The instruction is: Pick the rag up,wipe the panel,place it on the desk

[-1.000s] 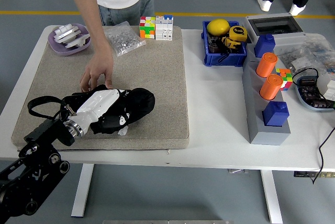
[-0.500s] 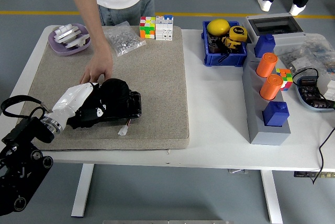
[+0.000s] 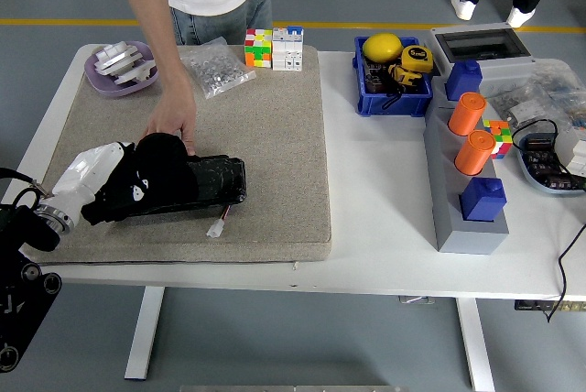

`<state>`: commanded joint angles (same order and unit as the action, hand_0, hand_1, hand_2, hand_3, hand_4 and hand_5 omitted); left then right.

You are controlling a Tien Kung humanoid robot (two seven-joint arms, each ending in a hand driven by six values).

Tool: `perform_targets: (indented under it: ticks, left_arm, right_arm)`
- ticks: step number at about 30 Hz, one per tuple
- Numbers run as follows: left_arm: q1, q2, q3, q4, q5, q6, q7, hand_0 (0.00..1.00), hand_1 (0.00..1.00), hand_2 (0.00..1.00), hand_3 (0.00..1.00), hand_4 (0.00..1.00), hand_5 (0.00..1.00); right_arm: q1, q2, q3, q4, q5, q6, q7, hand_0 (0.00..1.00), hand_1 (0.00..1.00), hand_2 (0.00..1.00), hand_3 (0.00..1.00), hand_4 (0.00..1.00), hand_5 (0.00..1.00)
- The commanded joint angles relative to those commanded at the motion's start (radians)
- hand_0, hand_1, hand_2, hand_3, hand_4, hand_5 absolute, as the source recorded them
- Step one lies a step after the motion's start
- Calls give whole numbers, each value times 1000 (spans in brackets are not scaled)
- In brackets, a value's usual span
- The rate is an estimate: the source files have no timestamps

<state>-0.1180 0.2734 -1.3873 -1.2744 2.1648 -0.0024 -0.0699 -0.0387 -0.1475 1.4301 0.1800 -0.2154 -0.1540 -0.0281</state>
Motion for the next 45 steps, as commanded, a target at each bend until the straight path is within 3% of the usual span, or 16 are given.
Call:
perform_targets:
  ticks: [16, 23, 27, 28, 33, 34, 39, 40, 45]
  left_arm:
    - [39, 3, -136, 51, -3, 28, -32, 327, 348, 511, 468, 281, 2]
    - [30, 11, -196, 92, -17, 49, -63, 329, 351, 514, 471, 307, 2]
    - [-11, 29, -195, 183, -81, 90, -129, 329, 351, 514, 471, 307, 2]
    - [-19, 31, -193, 206, -99, 96, -144, 357, 397, 538, 517, 488, 2]
    - [-70, 40, -181, 331, -156, 117, -185, 357, 397, 538, 517, 488, 2]
    - [-77, 40, -176, 347, -162, 119, -187, 445, 519, 586, 578, 440, 2]
    - [-88, 33, -156, 370, -178, 121, -189, 445, 519, 586, 578, 440, 2]
    - [-88, 31, -154, 370, -178, 120, -187, 497, 590, 611, 577, 508, 48]
    - [-93, 29, -140, 369, -172, 118, -177, 497, 590, 611, 577, 508, 48]
  right_arm:
    - [-5, 2, -17, 0, 21, 1, 0, 761, 662, 671, 616, 998, 476]
    - [-2, 3, -2, 0, 6, 1, 1, 762, 662, 671, 615, 998, 475]
    - [0, 3, 1, 0, 1, 0, 0, 762, 662, 671, 615, 998, 475]
    - [0, 3, 1, 0, 0, 0, 0, 762, 662, 671, 616, 998, 475]
    - [2, 2, -1, 0, -2, -4, -2, 762, 662, 671, 616, 998, 475]
    - [3, 2, -3, 0, -1, -4, -3, 762, 662, 671, 615, 998, 475]
    - [1, 5, -16, 0, 11, -4, -4, 762, 662, 671, 615, 998, 475]
    - [1, 6, -18, 0, 13, -4, -4, 762, 662, 671, 615, 998, 475]
    - [0, 7, -24, 0, 18, -4, -4, 762, 662, 671, 615, 998, 475]
